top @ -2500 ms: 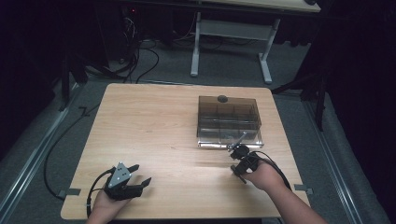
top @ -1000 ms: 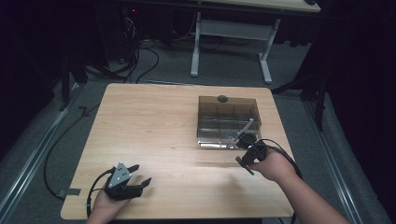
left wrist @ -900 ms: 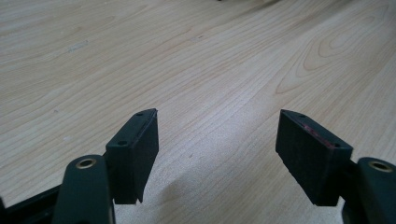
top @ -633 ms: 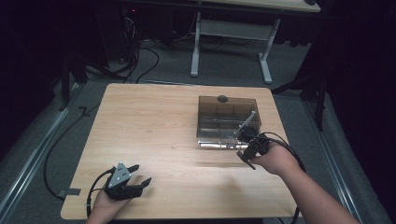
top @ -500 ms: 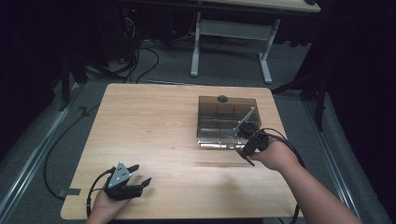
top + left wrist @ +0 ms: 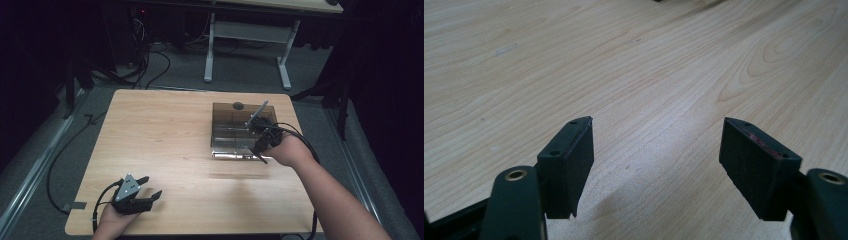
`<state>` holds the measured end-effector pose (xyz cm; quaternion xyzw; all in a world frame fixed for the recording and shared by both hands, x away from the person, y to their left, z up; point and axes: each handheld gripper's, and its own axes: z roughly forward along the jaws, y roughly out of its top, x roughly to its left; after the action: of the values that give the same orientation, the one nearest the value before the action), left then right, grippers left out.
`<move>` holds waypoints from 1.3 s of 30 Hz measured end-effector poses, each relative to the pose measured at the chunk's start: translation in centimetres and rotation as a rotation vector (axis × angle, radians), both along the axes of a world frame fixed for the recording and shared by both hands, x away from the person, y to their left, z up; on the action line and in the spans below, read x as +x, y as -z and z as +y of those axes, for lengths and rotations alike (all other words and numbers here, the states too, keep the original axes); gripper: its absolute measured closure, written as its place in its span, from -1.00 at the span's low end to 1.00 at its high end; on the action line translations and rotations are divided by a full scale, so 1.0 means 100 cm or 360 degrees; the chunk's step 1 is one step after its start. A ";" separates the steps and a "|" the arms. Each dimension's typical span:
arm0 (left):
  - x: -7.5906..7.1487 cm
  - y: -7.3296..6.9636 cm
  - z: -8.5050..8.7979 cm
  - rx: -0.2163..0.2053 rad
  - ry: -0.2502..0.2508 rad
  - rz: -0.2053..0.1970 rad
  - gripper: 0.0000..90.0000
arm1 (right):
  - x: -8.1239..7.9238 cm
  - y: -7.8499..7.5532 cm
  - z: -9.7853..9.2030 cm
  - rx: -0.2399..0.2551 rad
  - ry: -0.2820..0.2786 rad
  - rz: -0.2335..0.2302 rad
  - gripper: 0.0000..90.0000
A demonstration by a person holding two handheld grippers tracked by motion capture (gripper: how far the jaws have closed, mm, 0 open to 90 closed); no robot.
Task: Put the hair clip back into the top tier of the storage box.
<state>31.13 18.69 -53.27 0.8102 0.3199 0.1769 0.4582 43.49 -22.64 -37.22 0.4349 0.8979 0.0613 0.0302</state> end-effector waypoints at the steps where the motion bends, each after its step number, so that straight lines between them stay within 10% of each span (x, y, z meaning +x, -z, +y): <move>1: 0.000 0.000 0.000 0.0000 0.0000 0.0000 -0.32 | 0.000 0.000 0.000 0.0000 0.0000 0.0000 0.77; 39: 0.000 0.000 0.000 0.0014 0.0014 0.0006 -0.32 | 0.046 0.021 0.015 0.0031 -0.0043 -0.0064 0.77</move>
<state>31.17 18.67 -53.25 0.8139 0.3163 0.1748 0.4549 48.05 -21.11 -39.35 0.4216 0.9023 0.0793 0.0432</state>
